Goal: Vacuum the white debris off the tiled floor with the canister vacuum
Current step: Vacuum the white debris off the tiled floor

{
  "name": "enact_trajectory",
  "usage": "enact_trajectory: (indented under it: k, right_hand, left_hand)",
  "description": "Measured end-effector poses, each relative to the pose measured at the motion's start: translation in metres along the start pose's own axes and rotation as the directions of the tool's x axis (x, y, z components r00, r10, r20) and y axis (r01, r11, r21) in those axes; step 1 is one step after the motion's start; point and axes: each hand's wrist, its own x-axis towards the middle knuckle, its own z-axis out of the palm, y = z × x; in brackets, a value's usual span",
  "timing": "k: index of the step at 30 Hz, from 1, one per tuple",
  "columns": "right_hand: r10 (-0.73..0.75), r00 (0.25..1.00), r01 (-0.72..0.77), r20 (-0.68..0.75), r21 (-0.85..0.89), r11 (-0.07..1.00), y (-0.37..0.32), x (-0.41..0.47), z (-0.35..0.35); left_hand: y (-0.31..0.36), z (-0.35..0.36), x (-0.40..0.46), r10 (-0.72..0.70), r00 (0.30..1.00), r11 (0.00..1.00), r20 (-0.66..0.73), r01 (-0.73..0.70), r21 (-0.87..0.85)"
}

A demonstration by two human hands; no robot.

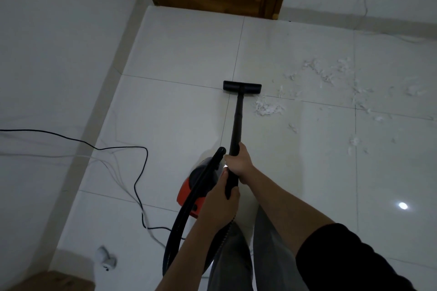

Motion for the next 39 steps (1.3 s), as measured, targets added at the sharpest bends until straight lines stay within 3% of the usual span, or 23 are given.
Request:
enact_trajectory:
  k: [20,39]
  right_hand:
    - [0.028,1.0,-0.028,-0.001,0.004,1.0,0.037,-0.012,0.012]
    - [0.045,0.999,-0.046,0.015,0.041,0.998,0.082,-0.035,0.019]
  left_hand:
    - [-0.032,0.013,-0.023,0.023,0.999,1.0,-0.04,-0.023,0.003]
    - [-0.039,0.026,-0.072,0.019,1.0,0.999,0.006,-0.019,-0.03]
